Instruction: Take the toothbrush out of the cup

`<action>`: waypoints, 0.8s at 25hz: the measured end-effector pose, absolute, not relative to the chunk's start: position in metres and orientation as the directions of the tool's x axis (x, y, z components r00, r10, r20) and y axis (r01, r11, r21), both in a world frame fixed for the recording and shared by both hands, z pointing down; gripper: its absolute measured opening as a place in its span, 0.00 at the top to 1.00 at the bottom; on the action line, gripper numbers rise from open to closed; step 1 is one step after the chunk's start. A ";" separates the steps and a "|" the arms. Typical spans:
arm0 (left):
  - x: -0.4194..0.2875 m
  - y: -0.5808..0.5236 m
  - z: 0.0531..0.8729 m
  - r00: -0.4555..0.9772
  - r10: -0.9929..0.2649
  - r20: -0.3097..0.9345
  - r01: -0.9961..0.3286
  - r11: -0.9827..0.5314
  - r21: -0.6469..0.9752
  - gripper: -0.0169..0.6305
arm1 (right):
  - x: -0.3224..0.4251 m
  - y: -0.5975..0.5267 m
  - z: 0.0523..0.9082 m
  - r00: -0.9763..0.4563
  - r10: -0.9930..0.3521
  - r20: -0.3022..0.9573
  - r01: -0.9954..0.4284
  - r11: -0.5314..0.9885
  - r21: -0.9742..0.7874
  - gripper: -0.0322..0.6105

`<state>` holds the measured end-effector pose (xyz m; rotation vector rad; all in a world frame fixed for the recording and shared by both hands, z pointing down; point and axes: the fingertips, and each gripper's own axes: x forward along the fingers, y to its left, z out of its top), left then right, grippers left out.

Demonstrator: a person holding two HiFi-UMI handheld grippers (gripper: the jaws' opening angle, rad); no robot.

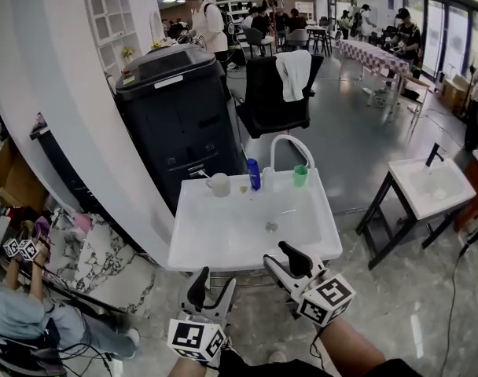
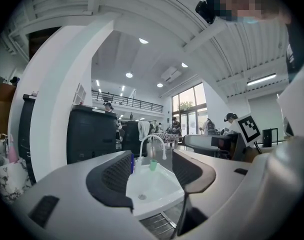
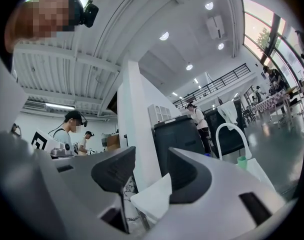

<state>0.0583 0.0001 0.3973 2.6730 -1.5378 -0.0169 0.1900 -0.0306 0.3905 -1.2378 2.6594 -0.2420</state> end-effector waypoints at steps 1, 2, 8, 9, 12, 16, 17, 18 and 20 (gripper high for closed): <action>0.053 -0.005 0.398 0.506 -0.862 0.020 -0.861 -0.505 0.058 0.57 | 0.185 -0.036 0.391 -0.628 -0.771 -0.106 -0.739 0.634 -0.228 0.64; 0.048 -0.010 0.399 0.509 -0.860 0.020 -0.860 -0.507 0.062 0.57 | 0.180 -0.041 0.392 -0.626 -0.773 -0.102 -0.741 0.631 -0.228 0.63; 0.010 -0.050 0.411 0.532 -0.846 0.031 -0.845 -0.527 0.091 0.57 | 0.144 -0.078 0.398 -0.609 -0.790 -0.076 -0.761 0.608 -0.225 0.63; 0.004 -0.058 0.412 0.535 -0.844 0.033 -0.843 -0.530 0.095 0.57 | 0.137 -0.084 0.398 -0.606 -0.792 -0.070 -0.765 0.605 -0.222 0.63; -0.017 -0.080 0.415 0.545 -0.838 0.035 -0.835 -0.539 0.108 0.57 | 0.118 -0.105 0.400 -0.598 -0.800 -0.056 -0.777 0.595 -0.208 0.63; -0.043 -0.105 0.420 0.566 -0.824 0.042 -0.821 -0.558 0.118 0.57 | 0.092 -0.132 0.402 -0.584 -0.810 -0.044 -0.790 0.581 -0.196 0.63; -0.049 -0.111 0.421 0.572 -0.819 0.044 -0.817 -0.564 0.118 0.57 | 0.085 -0.139 0.402 -0.582 -0.812 -0.043 -0.792 0.579 -0.195 0.63; -0.055 -0.117 0.422 0.577 -0.815 0.046 -0.814 -0.569 0.118 0.57 | 0.077 -0.145 0.402 -0.581 -0.813 -0.042 -0.793 0.577 -0.194 0.63; -0.068 -0.128 0.425 0.586 -0.809 0.052 -0.807 -0.577 0.121 0.57 | 0.062 -0.157 0.403 -0.580 -0.814 -0.040 -0.795 0.576 -0.192 0.63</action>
